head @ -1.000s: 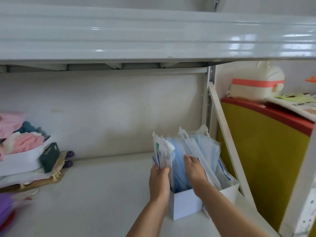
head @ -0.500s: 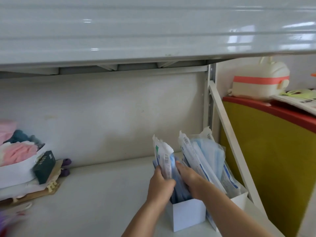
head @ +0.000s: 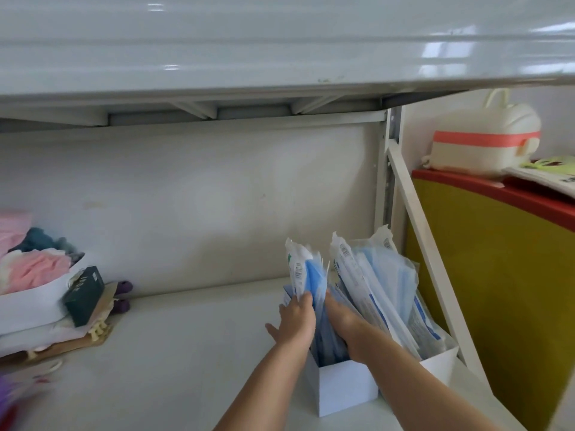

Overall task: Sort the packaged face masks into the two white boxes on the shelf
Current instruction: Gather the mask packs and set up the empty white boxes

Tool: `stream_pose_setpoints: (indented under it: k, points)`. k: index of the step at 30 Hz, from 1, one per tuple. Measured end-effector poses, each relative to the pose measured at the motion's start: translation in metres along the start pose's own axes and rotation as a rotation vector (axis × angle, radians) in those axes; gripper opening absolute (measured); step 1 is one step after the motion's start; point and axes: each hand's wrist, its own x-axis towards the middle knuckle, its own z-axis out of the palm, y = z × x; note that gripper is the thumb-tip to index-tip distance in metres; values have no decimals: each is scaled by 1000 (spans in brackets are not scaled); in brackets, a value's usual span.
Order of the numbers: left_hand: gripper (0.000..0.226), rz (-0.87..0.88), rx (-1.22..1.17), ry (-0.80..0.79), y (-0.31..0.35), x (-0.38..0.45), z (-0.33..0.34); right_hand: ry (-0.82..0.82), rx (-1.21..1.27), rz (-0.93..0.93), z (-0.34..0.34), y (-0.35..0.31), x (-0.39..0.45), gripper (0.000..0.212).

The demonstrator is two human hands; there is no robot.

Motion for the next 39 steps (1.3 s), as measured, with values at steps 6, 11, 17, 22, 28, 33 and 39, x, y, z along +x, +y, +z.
stream_pose_setpoints:
  k: [6, 11, 17, 22, 28, 33, 39]
  points:
    - [26, 16, -335, -7, 21, -10, -12, 77, 15, -80, 6, -18, -16, 70]
    - [26, 55, -515, -51, 36, -19, -26, 85, 11, -229, 4, -42, -40, 66]
    - [28, 141, -605, -47, 49, -36, -52, 95, -62, -301, 15, -66, -72, 72]
    - [29, 242, -685, -38, 60, -60, -92, 76, -65, -407, 35, -95, -110, 71]
    - [28, 254, -661, 83, 40, -74, -151, -50, -78, -476, 93, -104, -129, 80]
    - [29, 62, -630, 189, -15, -65, -185, -213, -116, -391, 144, -74, -111, 68]
    - [42, -171, -575, 197, -88, -37, -193, -260, -245, -243, 184, -19, -97, 32]
